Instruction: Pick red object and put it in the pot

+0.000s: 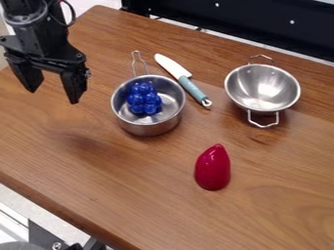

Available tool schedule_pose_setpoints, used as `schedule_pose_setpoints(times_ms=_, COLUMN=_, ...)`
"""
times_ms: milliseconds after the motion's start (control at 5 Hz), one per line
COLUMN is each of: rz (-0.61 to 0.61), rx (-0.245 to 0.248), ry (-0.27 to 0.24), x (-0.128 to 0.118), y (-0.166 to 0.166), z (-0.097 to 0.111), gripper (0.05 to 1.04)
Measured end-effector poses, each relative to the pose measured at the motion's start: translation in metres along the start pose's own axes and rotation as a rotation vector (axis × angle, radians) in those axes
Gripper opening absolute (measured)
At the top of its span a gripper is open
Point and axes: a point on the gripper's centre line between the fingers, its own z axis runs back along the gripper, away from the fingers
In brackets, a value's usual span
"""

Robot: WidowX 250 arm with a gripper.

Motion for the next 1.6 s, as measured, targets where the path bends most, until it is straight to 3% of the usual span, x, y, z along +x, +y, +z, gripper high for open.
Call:
schedule_pose_setpoints(times_ms=200, rz=0.003, rx=-0.007, ry=0.019, x=-0.004, y=-0.001, z=-0.004, gripper=0.999)
schedule_pose_setpoints(times_ms=600, rz=0.011, rx=-0.043, ry=0.108, x=-0.012, y=-0.05, z=0.005, gripper=0.999)
schedule_pose_setpoints(times_ms=1200, rz=0.005, rx=-0.194, ry=0.18, x=-0.03, y=-0.152, z=0.032, gripper=0.999)
schedule_pose_setpoints(times_ms=1400, rz=0.031, rx=-0.194, ry=0.114, x=-0.026, y=-0.174, z=0.029, gripper=0.999)
schedule_pose_setpoints(times_ms=1600, rz=0.068, rx=-0.145, ry=0.03, x=-0.018, y=-0.179, z=0.015, gripper=0.999)
